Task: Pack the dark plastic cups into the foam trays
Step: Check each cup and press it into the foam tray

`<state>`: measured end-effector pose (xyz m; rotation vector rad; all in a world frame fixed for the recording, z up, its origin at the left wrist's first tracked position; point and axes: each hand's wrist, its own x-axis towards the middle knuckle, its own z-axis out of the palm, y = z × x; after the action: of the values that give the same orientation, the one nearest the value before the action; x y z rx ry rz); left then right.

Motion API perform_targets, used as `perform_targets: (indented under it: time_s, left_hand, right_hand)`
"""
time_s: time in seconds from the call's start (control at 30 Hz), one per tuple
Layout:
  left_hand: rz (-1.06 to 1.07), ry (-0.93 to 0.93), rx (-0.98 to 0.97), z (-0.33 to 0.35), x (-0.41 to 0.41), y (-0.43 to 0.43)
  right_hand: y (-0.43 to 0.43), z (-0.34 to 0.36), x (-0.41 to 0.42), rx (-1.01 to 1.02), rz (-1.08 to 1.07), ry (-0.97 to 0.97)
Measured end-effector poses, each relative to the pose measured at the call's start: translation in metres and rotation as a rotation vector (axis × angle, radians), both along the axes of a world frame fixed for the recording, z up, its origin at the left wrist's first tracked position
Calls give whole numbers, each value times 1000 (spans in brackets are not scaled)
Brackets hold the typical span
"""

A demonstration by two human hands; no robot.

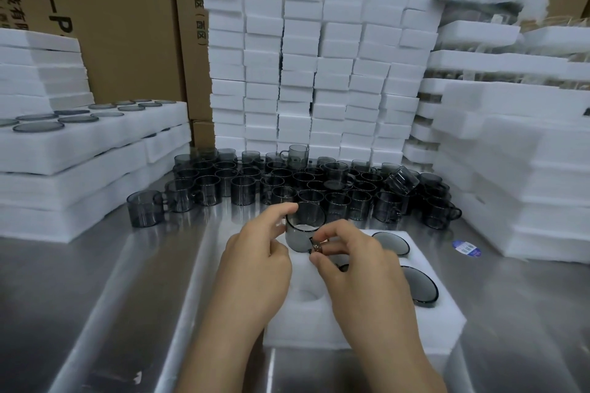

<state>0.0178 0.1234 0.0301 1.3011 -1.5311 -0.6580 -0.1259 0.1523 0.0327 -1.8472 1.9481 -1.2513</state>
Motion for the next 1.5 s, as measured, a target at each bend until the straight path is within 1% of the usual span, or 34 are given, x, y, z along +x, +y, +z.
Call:
perform_targets:
  time_s: [0.27, 0.37, 0.43, 0.5, 0.63, 0.73, 0.83, 0.9, 0.97, 1.03, 1.13, 1.2, 1.27, 1.37, 1.43, 1.5]
  left_hand:
    - [60, -10, -51, 7, 6, 3]
    - [34, -88, 7, 2, 7, 1]
    - [1, -162, 56, -2, 7, 2]
    - [-13, -197, 83, -3, 8, 1]
    - [-15, -251, 104, -3, 9, 2]
    - [-18, -355, 62, -7, 3, -1]
    - [-68, -404, 53, -8, -4, -2]
    - [-113, -388, 49, -7, -3, 0]
    - [-148, -369, 70, -5, 0, 2]
    - [-160, -393, 99, -3, 0, 1]
    - [-163, -369, 110, -3, 0, -1]
    - [-211, -319, 151, 2, 7, -10]
    - [-254, -324, 174, 14, 22, -30]
    - [-182, -347, 122, 32, 36, -65]
    - [-104, -333, 50, 41, 27, -88]
    - [-93, -322, 11, 51, 6, -111]
  right_hand:
    - [-2, -1, -3, 13, 15, -47]
    - [-2, -2, -1, -12, 20, 21]
    - [0, -2, 0, -32, 17, 130]
    - [0, -3, -1, -15, 9, 224]
    - [0, -1, -3, 47, 19, 270]
    - [0, 0, -4, 66, 27, 310]
    - [1, 0, -4, 67, 28, 313]
    - [2, 0, -2, 52, 24, 311]
    - [3, 0, 1, 47, 28, 350]
    - [2, -1, 0, 76, 42, 390]
    - [1, 1, -4, 115, 77, 377]
    - [2, 1, -5, 114, 98, 371]
    - [2, 1, -7, 105, 99, 373]
    - [-1, -1, -6, 103, 78, 364]
    - [-2, -2, -4, 100, 58, 366]
    - [-2, -2, -1, 90, 45, 362]
